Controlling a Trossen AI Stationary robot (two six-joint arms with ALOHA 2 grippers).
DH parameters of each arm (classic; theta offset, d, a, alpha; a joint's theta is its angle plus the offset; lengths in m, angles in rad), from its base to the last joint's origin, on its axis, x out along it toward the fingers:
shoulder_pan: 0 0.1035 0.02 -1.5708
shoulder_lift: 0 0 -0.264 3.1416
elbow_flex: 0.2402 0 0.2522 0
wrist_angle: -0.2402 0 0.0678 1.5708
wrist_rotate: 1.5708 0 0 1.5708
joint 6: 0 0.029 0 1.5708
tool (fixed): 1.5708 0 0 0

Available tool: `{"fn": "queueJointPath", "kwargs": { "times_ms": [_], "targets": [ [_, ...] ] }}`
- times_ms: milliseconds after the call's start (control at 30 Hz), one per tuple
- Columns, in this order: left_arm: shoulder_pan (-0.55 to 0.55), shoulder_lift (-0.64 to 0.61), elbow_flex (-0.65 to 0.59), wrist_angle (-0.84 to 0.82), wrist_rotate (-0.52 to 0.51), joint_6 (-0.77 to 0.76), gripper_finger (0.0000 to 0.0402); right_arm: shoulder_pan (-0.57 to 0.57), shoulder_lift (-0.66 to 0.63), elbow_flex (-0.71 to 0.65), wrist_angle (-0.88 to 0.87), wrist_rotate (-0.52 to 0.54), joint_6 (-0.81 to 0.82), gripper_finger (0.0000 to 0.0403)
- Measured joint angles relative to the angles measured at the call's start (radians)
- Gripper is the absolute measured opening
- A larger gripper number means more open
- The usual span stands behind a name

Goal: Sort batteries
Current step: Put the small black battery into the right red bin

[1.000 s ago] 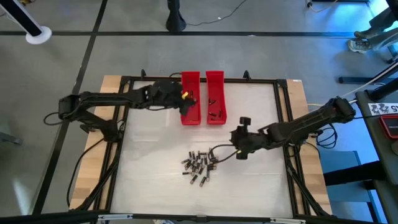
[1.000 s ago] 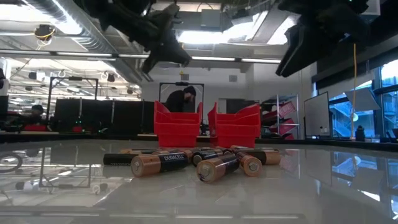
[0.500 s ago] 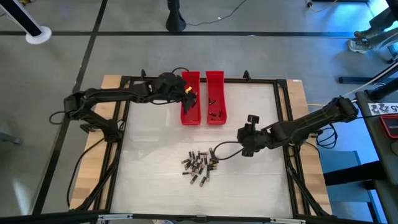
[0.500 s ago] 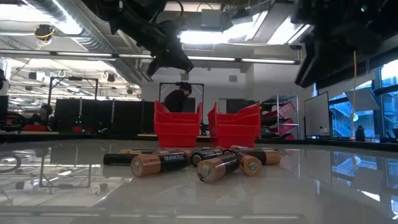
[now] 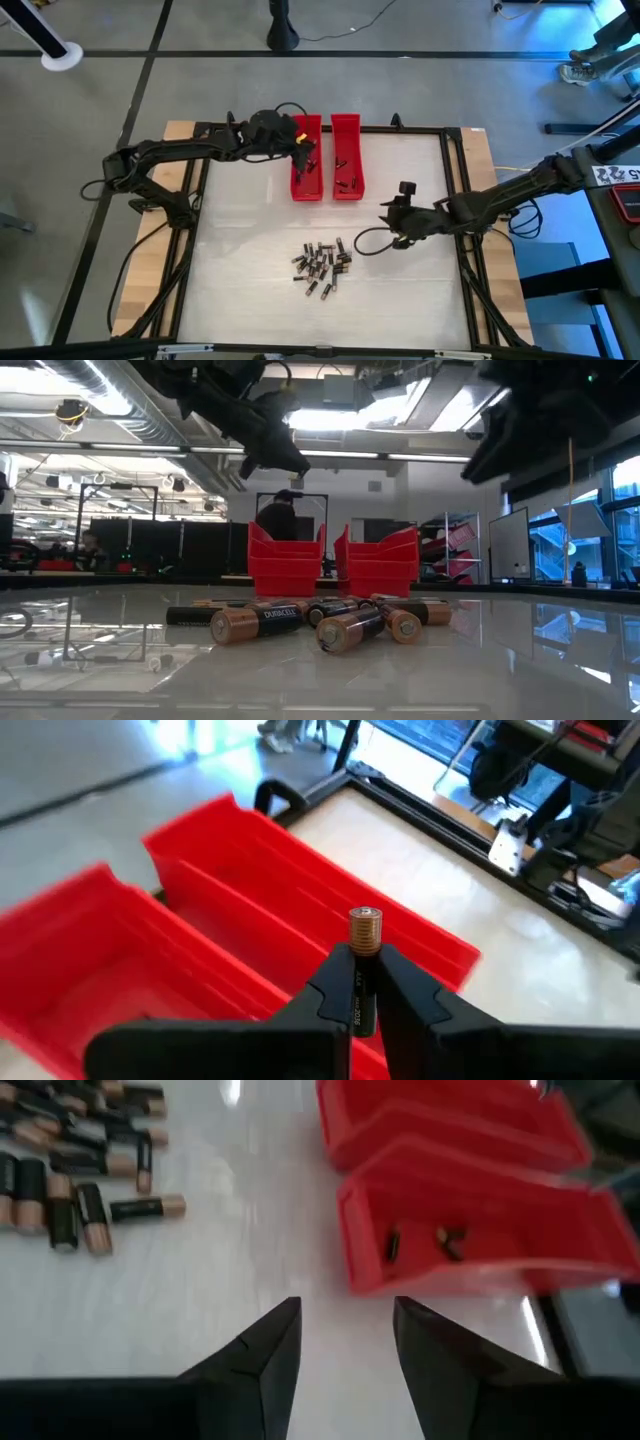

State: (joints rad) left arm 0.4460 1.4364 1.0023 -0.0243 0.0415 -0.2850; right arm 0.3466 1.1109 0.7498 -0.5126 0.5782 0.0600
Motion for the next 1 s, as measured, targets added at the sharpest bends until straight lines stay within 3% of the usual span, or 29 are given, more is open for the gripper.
{"fn": "queueJointPath", "kwargs": {
  "times_ms": [200, 333, 533, 767, 1000],
  "targets": [
    [0.038, 0.087, 0.000, 0.139, 0.079, 0.032, 0.0014, -0.018, -0.065, 0.000, 0.026, 0.126, -0.110, 0.0163],
    [0.065, 0.191, 0.049, 0.170, 0.146, 0.032, 0.0016, -0.092, -0.093, 0.000, 0.040, 0.130, -0.169, 0.0163],
    [0.086, 0.362, 0.207, 0.141, 0.243, 0.069, 0.0020, -0.253, -0.102, 0.000, 0.057, 0.009, -0.268, 0.0163],
    [0.094, 0.474, 0.357, 0.058, 0.251, 0.136, 0.0022, -0.424, -0.102, 0.000, 0.094, -0.092, -0.374, 0.0163],
    [0.099, 0.524, 0.409, 0.059, 0.251, 0.137, 0.0020, -0.579, -0.102, 0.000, 0.111, -0.255, -0.435, 0.0163]
  ]
}}
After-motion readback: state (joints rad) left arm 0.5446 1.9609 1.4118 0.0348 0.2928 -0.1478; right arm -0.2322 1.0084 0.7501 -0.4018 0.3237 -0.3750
